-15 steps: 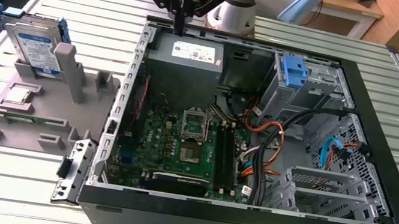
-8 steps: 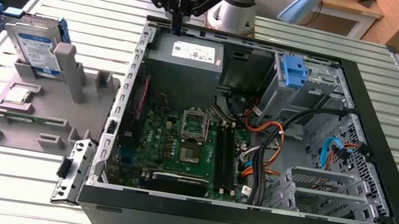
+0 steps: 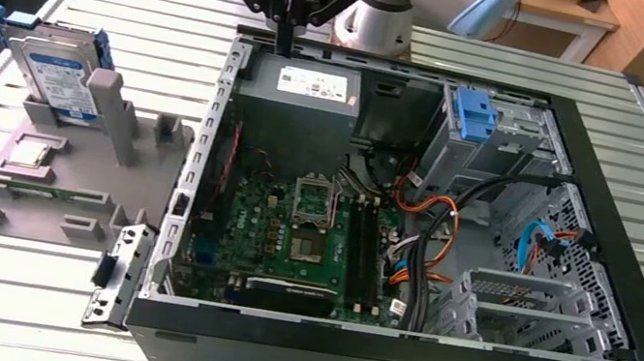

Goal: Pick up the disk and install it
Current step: 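Reach for the disk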

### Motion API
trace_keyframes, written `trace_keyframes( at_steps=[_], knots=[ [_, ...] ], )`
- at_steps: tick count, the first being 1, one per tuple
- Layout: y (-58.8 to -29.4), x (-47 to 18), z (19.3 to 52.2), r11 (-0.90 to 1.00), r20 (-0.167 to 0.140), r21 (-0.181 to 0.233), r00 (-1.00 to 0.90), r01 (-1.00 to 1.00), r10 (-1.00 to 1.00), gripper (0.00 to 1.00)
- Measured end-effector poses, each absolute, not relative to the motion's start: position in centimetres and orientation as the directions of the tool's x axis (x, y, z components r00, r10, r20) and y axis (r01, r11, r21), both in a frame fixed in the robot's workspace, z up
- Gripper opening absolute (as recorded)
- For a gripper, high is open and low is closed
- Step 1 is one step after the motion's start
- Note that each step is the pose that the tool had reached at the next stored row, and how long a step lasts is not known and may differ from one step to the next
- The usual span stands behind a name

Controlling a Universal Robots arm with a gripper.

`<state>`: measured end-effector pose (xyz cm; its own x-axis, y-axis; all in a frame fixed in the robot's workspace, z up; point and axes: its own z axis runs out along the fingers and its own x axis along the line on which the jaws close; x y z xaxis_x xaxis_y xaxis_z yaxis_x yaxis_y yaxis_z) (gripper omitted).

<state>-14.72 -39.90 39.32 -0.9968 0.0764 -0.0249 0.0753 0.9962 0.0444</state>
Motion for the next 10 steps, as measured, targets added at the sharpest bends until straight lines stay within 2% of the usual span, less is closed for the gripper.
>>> trace_keyframes(
  at_steps=[10],
  knots=[
    [-39.9,-16.4,39.3,0.996,-0.025,0.044,-0.997,0.075,0.076,0.1]
  ],
)
